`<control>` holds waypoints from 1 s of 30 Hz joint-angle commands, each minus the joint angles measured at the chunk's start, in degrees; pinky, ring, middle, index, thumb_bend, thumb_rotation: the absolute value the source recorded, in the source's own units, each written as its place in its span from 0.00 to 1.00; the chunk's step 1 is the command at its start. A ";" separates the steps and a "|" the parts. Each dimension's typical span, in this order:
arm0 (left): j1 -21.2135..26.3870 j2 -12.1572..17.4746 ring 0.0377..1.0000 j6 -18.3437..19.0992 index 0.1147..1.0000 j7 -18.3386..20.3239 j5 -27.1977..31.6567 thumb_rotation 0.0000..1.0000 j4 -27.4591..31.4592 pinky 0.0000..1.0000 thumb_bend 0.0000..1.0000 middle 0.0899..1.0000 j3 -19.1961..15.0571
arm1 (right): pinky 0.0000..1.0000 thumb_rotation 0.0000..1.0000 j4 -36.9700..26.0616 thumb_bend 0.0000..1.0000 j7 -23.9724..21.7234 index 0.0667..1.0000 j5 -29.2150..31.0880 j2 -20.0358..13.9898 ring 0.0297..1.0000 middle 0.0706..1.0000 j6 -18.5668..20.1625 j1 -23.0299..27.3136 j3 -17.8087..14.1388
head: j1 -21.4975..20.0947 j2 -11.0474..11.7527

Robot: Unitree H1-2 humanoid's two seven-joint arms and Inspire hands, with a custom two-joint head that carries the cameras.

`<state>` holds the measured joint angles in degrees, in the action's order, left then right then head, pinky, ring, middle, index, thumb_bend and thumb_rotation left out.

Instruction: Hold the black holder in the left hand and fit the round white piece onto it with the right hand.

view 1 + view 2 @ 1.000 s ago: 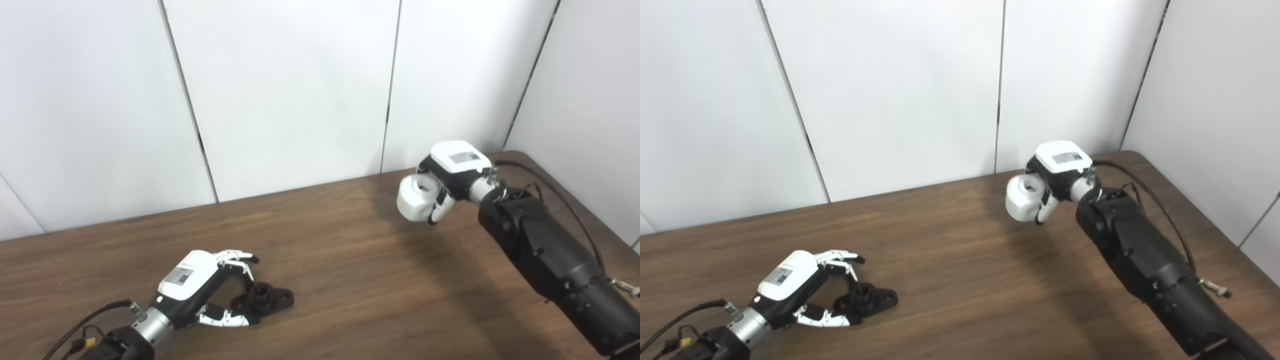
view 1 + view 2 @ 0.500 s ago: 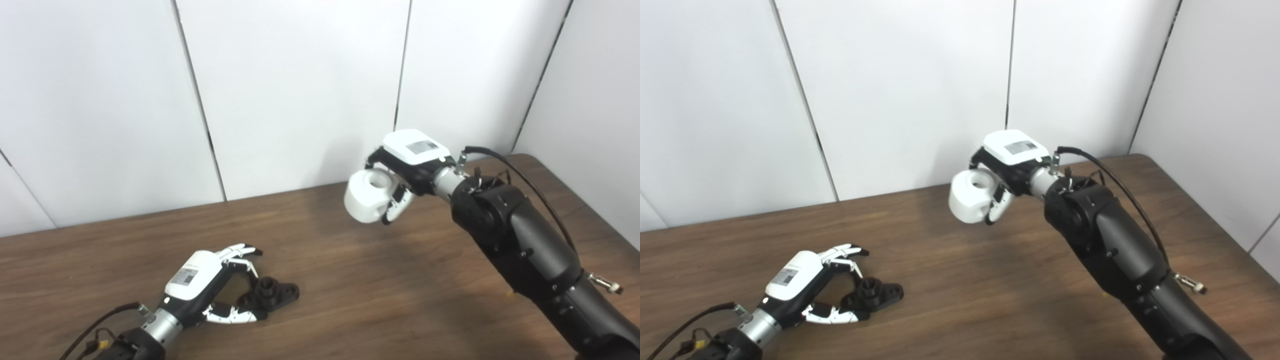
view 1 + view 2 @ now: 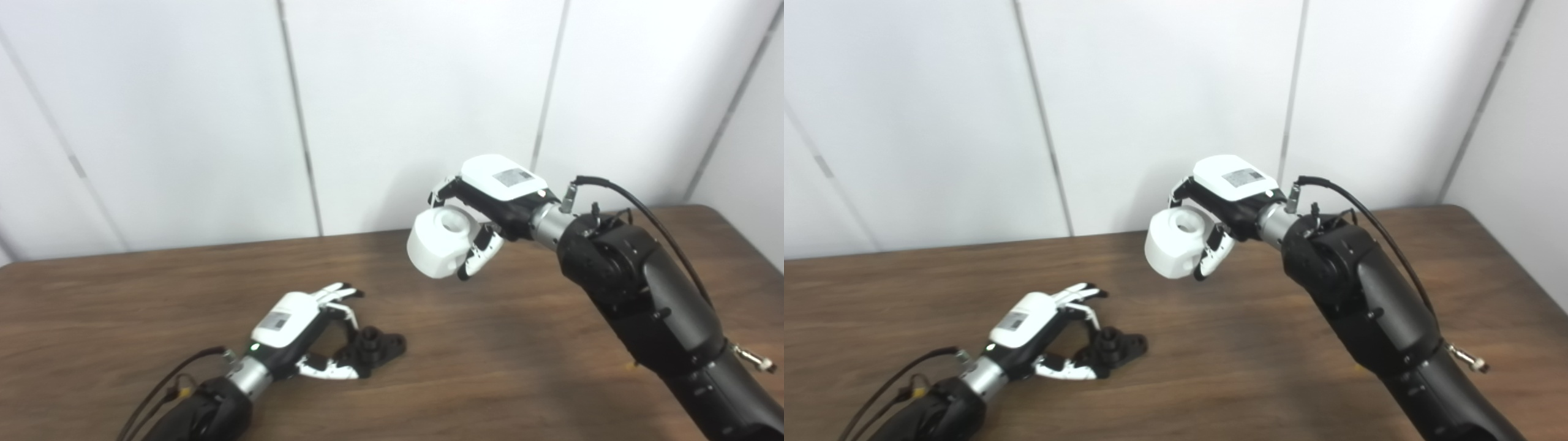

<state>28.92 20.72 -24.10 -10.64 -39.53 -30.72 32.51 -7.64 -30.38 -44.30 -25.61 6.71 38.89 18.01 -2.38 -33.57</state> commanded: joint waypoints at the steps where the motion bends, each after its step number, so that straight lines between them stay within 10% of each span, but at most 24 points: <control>1: -1.55 -1.17 0.93 4.25 0.42 4.95 -5.24 0.07 -2.07 0.81 0.52 0.87 2.92 | 0.63 0.14 -0.53 0.52 1.45 0.44 -0.38 0.92 0.78 0.74 -1.23 3.39 0.23 | 0.58 -0.39; 30: -0.26 -1.45 0.95 5.92 0.42 5.88 -4.98 0.06 -0.84 0.81 0.53 0.87 4.61 | 0.64 0.14 8.07 0.52 2.28 0.44 -0.24 8.05 0.77 0.73 -6.78 3.80 7.22 | 4.95 -3.38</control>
<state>30.10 19.97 -20.91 -10.56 -40.14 -30.09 34.26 1.48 -29.56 -45.11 -17.77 1.49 40.29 25.82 2.46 -36.91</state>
